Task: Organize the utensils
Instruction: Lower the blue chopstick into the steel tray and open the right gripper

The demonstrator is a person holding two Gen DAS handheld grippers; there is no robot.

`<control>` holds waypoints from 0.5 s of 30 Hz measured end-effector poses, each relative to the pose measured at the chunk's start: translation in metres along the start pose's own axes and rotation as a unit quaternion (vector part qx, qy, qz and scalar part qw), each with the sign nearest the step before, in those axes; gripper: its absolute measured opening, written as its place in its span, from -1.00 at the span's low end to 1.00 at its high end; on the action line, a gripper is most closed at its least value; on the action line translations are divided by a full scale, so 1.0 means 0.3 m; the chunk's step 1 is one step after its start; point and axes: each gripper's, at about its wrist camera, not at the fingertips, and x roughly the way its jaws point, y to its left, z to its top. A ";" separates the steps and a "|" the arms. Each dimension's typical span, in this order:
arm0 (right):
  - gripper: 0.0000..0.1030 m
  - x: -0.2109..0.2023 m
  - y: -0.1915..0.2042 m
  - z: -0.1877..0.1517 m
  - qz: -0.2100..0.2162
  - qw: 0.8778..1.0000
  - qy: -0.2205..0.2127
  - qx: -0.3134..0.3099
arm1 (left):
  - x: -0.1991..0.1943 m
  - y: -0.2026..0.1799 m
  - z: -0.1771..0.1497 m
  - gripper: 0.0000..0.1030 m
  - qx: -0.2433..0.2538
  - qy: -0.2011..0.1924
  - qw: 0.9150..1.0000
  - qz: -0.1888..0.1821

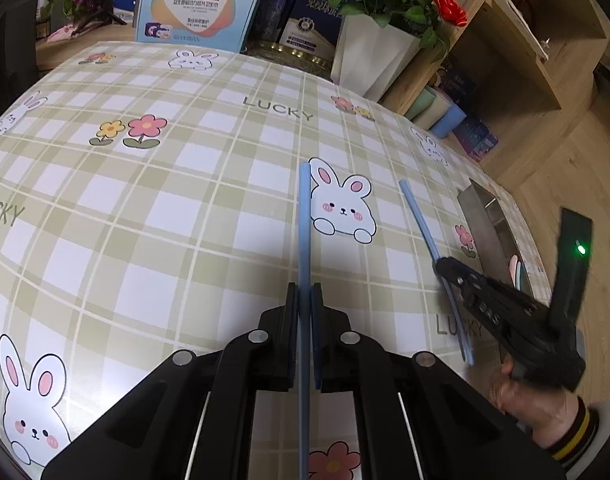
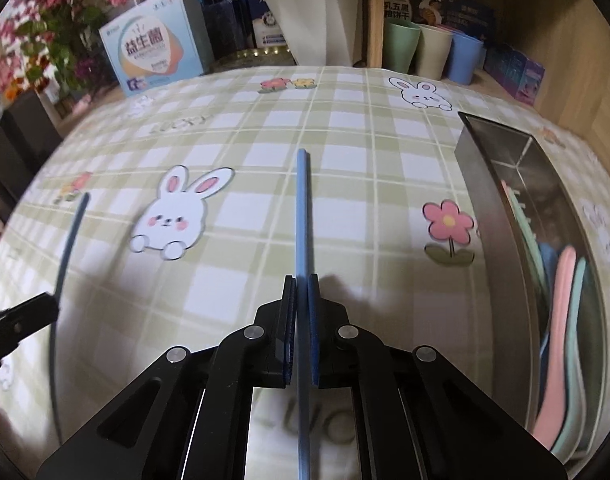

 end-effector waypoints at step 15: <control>-0.90 -0.271 -0.173 0.039 0.045 0.991 -0.103 0.077 | -0.007 -0.093 -0.024 -0.89 0.024 0.003 1.000 0.006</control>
